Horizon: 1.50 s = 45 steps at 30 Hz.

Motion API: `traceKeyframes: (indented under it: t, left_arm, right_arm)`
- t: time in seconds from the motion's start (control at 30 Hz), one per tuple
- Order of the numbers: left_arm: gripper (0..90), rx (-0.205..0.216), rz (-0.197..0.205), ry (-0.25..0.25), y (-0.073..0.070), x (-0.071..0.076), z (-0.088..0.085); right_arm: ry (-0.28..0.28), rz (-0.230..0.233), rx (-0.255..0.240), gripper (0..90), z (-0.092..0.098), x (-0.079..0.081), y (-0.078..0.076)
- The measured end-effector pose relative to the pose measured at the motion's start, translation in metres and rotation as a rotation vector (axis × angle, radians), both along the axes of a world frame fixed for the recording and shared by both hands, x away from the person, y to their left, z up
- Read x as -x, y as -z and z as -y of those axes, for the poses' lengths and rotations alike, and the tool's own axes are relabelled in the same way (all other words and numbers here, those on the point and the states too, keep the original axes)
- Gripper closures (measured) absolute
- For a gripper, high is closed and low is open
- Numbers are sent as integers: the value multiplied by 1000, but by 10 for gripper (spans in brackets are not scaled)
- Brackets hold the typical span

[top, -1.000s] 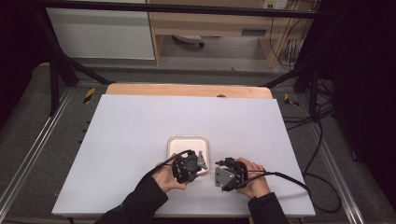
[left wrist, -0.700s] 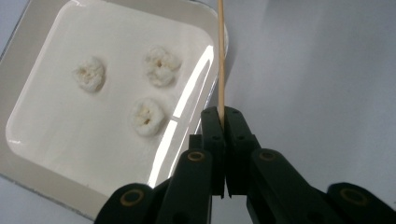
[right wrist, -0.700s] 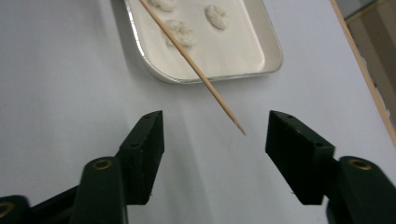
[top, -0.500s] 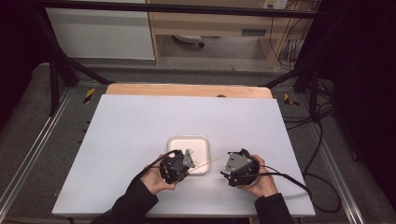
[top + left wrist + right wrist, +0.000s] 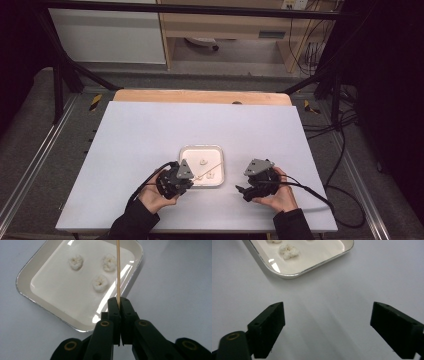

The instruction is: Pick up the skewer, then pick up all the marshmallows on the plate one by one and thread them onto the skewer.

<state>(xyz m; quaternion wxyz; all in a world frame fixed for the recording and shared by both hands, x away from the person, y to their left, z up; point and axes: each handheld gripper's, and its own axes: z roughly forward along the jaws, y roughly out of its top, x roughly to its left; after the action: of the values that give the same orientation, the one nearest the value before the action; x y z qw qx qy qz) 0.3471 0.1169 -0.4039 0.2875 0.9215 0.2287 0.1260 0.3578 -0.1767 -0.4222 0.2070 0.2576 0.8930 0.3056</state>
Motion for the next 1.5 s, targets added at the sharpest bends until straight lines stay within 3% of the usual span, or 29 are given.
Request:
traceKeyframes:
  t: [0.2, 0.27, 0.6, 0.93, 1.0, 1.03, 1.5]
  left_arm:
    - [882, 65, 20, -61, 5, 3, -15]
    - [881, 87, 18, -79, 7, 3, -19]
    - [881, 172, 40, -149, 11, 9, -37]
    - [881, 208, 48, -166, 16, 15, -47]
    - [881, 209, 24, -196, 17, 19, -50]
    - [881, 220, 45, -167, 18, 17, -51]
    - [880, 254, 41, -173, 21, 23, -58]
  right_arm:
    - [27, -41, -62, 56, -2, -1, -1]
    - [40, -56, -118, 37, -4, -1, -3]
    - [79, -95, -219, 19, -9, -7, -7]
    - [100, -105, -251, 11, -20, -13, -12]
    - [97, -105, -270, 11, -23, -16, -13]
    - [97, -105, -270, 11, -23, -16, -13]
    - [106, -111, -286, 36, -46, -29, -12]
